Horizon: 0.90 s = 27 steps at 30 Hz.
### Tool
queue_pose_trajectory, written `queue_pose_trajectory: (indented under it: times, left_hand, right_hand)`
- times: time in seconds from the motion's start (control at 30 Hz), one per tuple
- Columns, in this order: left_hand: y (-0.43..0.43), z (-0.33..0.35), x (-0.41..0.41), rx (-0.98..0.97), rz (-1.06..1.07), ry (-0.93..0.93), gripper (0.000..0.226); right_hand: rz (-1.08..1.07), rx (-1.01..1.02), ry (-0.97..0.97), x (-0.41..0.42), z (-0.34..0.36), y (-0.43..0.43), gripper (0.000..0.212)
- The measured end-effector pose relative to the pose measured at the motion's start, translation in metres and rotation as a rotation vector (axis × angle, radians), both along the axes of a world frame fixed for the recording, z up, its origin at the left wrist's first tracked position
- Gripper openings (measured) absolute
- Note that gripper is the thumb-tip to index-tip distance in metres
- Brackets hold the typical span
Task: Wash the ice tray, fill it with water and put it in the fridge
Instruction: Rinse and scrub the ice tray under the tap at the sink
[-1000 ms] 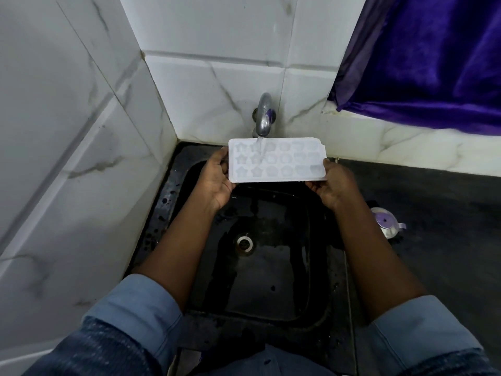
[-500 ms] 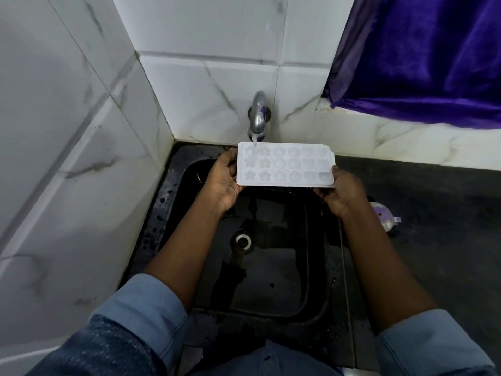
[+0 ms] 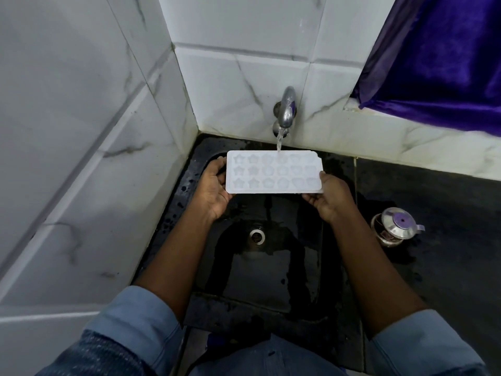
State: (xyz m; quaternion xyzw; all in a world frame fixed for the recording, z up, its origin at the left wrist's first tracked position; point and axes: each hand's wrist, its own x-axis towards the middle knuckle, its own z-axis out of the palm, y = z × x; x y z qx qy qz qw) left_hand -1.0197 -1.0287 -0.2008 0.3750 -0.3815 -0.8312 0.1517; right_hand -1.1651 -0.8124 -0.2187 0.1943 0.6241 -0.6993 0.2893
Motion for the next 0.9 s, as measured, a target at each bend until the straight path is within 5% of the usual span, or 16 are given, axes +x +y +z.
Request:
queue_pose_trajectory:
  times: [0.53, 0.9]
  left_hand:
    - [-0.041, 0.004, 0.040, 0.032, 0.148, -0.012, 0.033]
    - [-0.007, -0.018, 0.038, 0.067, 0.089, -0.102, 0.042]
  right_hand:
    - [0.209, -0.032, 0.006, 0.020, 0.013, -0.062, 0.025]
    - [0.124, 0.043, -0.012, 0.018, -0.008, -0.022, 0.019]
